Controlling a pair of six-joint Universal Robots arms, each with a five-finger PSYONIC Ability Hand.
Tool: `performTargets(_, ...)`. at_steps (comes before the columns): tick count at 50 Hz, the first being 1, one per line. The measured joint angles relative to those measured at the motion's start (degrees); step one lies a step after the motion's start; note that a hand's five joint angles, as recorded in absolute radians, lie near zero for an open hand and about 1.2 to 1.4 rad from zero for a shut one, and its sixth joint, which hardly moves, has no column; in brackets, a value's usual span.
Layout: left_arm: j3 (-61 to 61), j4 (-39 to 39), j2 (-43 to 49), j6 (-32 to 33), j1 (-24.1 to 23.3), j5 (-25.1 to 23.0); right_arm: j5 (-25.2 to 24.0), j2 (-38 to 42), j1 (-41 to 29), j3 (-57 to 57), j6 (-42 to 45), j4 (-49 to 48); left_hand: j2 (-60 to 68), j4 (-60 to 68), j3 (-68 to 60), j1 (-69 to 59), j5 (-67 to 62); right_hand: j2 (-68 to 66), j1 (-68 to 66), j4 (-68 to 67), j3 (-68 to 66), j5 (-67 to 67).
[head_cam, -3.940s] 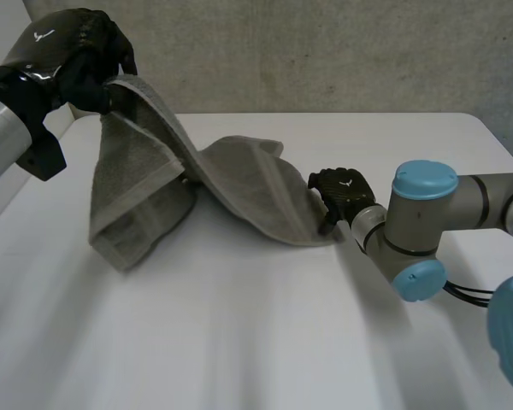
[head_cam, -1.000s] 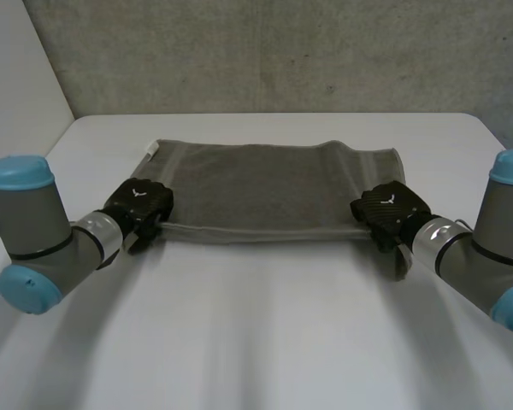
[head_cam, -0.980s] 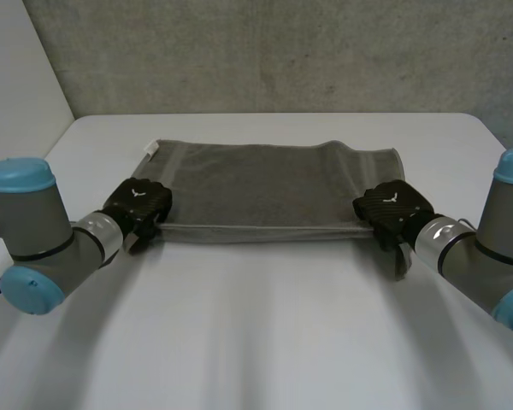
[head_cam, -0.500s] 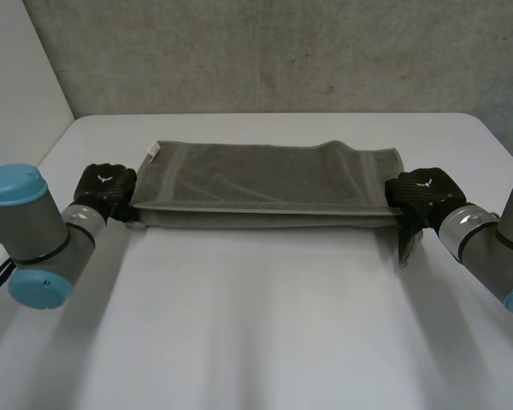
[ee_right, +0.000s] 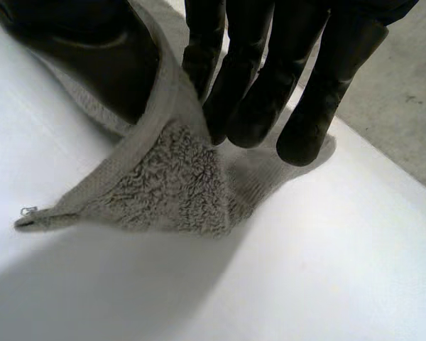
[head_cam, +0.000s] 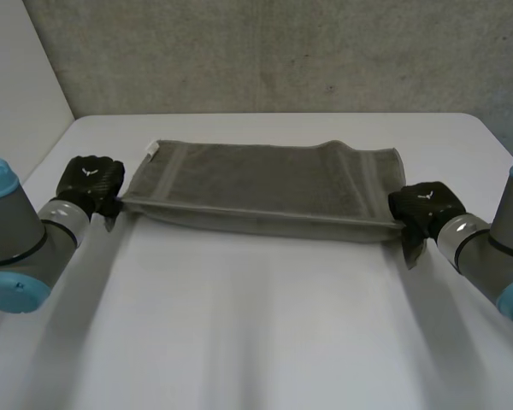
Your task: Fold the towel.
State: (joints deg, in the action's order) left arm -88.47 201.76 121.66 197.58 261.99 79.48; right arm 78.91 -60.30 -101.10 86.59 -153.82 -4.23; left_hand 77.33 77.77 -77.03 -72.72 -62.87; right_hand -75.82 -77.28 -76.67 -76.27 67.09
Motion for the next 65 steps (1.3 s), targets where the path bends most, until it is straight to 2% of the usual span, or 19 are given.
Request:
performTargets(5,0.3,-0.5,-3.5,-0.3,-0.2,0.1,-0.4,-2.8,0.3,-2.9,0.4,2.5,0.0,0.0,0.0,0.0,0.0,0.0,0.0,0.0,-0.1,0.0)
performTargets(13,1.7,-4.0,-16.0,-4.9,-1.4,-0.9,-1.0,-11.8,0.5,-10.2,1.8,12.5,0.0,0.0,0.0,0.0,0.0,0.0,0.0,0.0,-0.2,0.0)
performTargets(19,2.8,-9.3,-26.9,-9.4,-1.3,-4.9,-1.3,-19.0,1.2,-14.8,6.6,22.7,0.0,0.2,0.0,0.0,0.0,0.0,0.0,0.0,-0.3,0.1)
performTargets(26,3.0,-13.7,-32.0,-10.7,-1.0,-7.4,-1.6,-22.3,1.6,-14.7,10.0,27.2,0.0,0.2,0.0,0.0,0.0,-0.1,0.0,0.0,-0.3,0.1)
performTargets(29,3.4,-14.6,-30.8,-10.7,-0.9,-7.6,-1.8,-21.1,1.6,-14.5,10.5,27.5,0.0,0.2,0.0,0.0,0.0,-0.1,0.0,0.0,-0.3,0.1)
performTargets(34,7.0,-15.6,-21.9,-10.4,-1.0,-7.4,-1.3,-12.5,1.2,-17.8,11.7,27.4,0.0,0.2,0.0,0.0,0.0,-0.1,0.0,0.0,-0.3,0.1)
performTargets(37,12.2,-16.4,-14.8,-10.2,-1.5,-7.1,0.0,-5.0,0.0,-23.9,12.6,27.0,0.0,0.2,0.0,0.0,0.0,-0.1,-0.1,0.0,-0.3,0.1)
performTargets(42,26.6,-17.7,-3.5,-10.1,-2.7,-6.5,4.0,6.9,-2.8,-40.6,13.2,25.4,0.0,0.2,-0.1,0.0,0.0,-0.1,-0.1,0.0,-0.3,0.1)
performTargets(47,43.4,-17.6,3.0,-10.2,-3.4,-4.8,6.9,12.8,-4.4,-56.7,13.0,21.0,0.0,0.2,-0.1,0.0,0.0,-0.1,-0.1,0.0,-0.3,0.1)
performTargets(51,55.3,-16.3,5.6,-10.3,-3.5,-3.1,7.5,13.2,-4.7,-63.3,12.8,14.6,0.0,0.2,-0.1,0.0,0.0,-0.1,-0.1,0.0,-0.3,0.1)
performTargets(55,61.9,-15.4,6.6,-10.4,-3.5,-2.3,7.0,10.7,-4.7,-63.0,12.8,8.4,0.0,0.2,-0.1,0.0,0.0,-0.1,-0.1,0.0,-0.3,0.2)
performTargets(60,61.2,-15.5,6.2,-10.5,-3.5,-2.3,5.4,7.6,-4.7,-57.3,12.8,5.9,0.0,0.2,-0.1,0.0,0.0,-0.1,-0.1,0.0,-0.3,0.3)
performTargets(65,52.3,-15.9,4.5,-10.4,-3.5,-2.8,3.0,4.9,-4.4,-47.1,13.0,7.1,0.0,0.2,-0.1,0.0,0.0,-0.1,-0.1,0.0,-0.3,0.3)
